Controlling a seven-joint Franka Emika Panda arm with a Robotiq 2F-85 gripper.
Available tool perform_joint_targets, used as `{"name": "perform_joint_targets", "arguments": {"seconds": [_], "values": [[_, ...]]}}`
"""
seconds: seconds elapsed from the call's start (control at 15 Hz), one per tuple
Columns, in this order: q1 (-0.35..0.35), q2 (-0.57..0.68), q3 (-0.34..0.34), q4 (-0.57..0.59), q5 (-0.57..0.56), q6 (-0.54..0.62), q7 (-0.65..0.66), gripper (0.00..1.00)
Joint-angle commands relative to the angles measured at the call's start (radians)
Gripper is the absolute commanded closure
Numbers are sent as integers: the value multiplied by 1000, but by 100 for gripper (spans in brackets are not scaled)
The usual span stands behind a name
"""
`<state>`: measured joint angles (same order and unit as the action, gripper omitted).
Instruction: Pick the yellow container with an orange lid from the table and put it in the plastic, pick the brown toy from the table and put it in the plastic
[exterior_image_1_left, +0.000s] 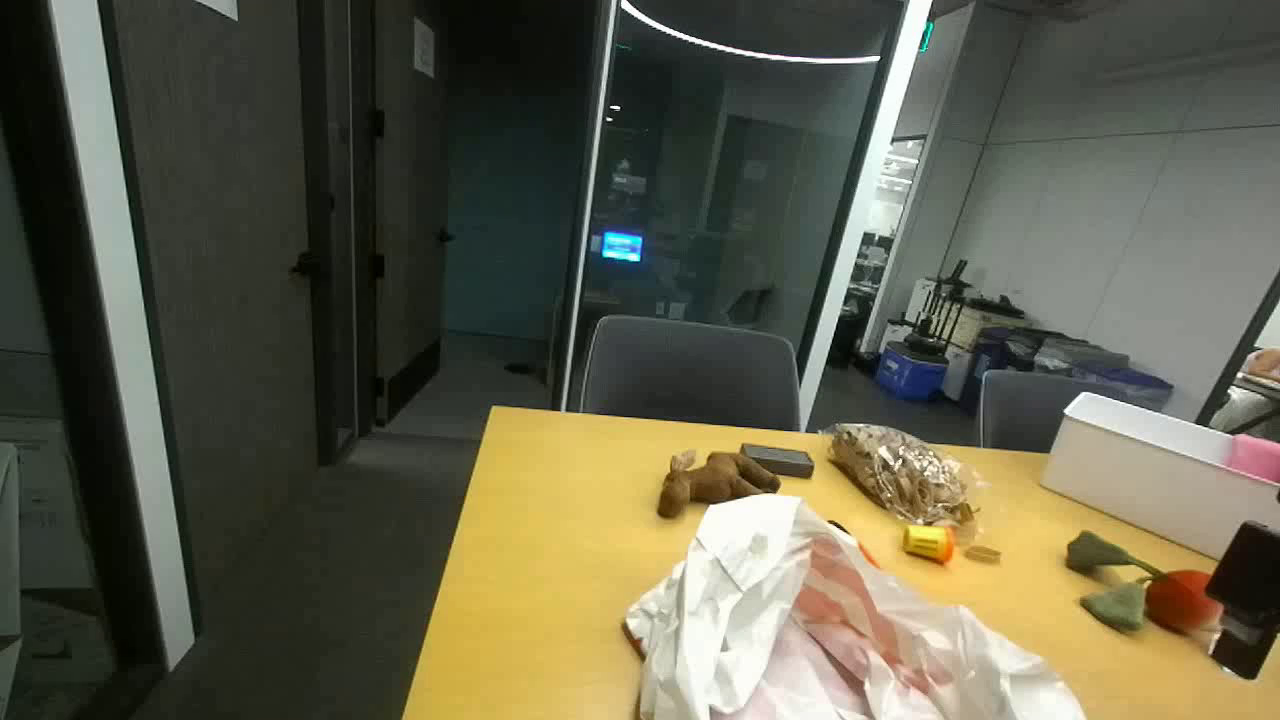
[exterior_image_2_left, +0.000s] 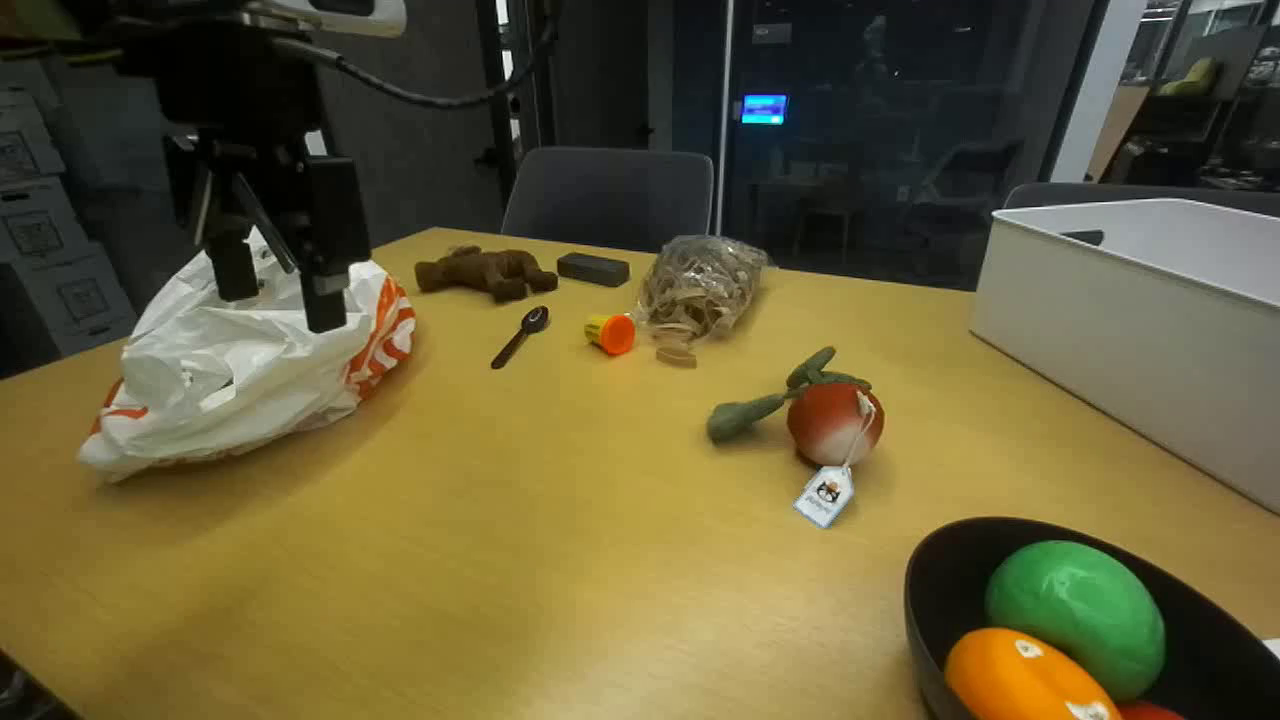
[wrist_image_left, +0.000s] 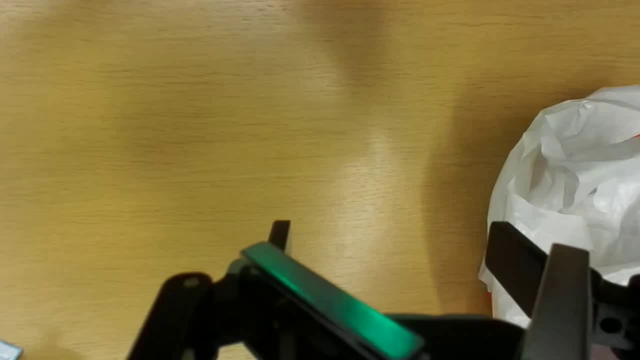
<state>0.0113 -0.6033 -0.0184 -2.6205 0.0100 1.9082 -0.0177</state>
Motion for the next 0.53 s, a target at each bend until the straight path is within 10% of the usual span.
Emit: {"name": "perform_joint_targets", "arguments": {"seconds": [0.0,0.47], "values": [[-4,0,3,3,2,-2,-2,0],[-4,-1,3,7,2,-2,-2,0]]}}
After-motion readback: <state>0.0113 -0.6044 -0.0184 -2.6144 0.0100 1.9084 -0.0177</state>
